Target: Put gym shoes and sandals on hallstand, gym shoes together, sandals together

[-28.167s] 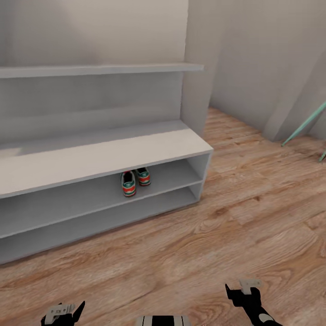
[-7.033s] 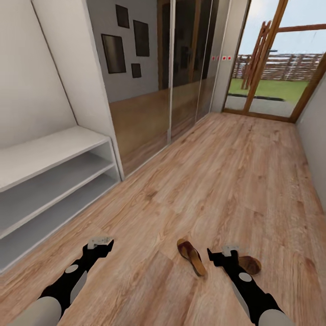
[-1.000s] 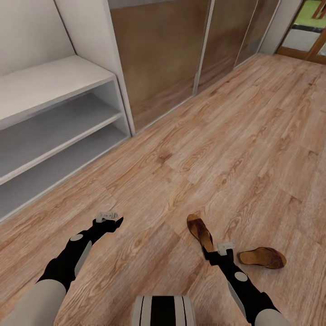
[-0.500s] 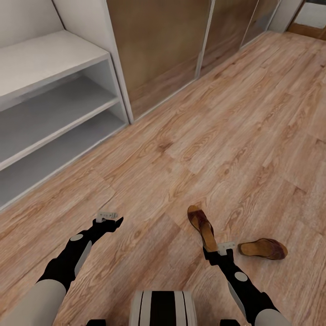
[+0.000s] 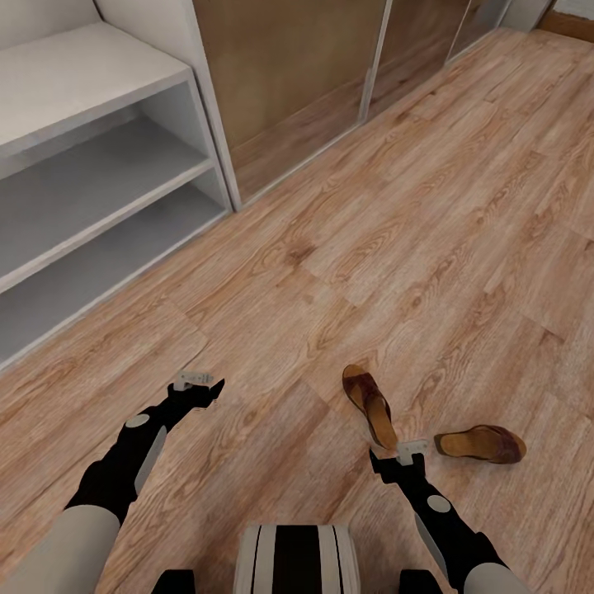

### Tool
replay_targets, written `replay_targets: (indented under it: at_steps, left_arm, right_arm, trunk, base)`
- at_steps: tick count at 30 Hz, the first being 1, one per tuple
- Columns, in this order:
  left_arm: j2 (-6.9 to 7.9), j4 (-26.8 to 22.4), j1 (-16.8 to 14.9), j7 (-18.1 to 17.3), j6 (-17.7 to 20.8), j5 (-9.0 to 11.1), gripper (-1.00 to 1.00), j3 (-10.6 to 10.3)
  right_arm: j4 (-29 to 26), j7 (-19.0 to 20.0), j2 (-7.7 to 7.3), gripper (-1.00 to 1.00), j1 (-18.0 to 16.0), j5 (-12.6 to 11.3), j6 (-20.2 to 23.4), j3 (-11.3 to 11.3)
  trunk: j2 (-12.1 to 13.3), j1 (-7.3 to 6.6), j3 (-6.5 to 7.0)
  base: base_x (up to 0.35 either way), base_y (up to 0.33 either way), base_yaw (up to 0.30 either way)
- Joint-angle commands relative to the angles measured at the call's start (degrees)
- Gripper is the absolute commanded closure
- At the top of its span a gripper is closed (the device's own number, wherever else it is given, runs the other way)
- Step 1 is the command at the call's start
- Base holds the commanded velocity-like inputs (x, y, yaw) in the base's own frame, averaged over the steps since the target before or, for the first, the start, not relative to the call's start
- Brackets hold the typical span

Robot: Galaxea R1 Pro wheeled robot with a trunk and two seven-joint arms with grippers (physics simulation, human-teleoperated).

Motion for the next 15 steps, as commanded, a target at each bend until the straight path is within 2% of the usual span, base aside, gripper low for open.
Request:
replay_targets:
  at_steps: [1,4,15]
  left_arm:
    - [-0.04,-0.8,0.0,-0.3,0.6,0.3,-1.0,0.2]
    - [-0.09,-3.2,0.0,-0.3,1.2,0.4,-1.0,0.2]
    - [-0.05,-6.6,0.0,-0.3,4.1,0.7,-1.0,0.2]
  right_arm:
    - [0.0,0.4,0.05,-1.0,0.0,0.5,-0.2,-0.4]
    - [0.0,0.4,0.05,-1.0,0.0,0.5,-0.2,-0.4]
    - [0.0,0.4,0.05,-1.0,0.0,0.5,-0.2,-0.5]
  trunk:
    - [0.0,-0.01,-0.04]
    - [0.0,-0.01,-0.05]
    - [0.0,-0.01,-0.05]
  base:
    - [0.0,0.0,0.0]
    - [0.0,0.0,0.0]
    - [0.0,0.0,0.0]
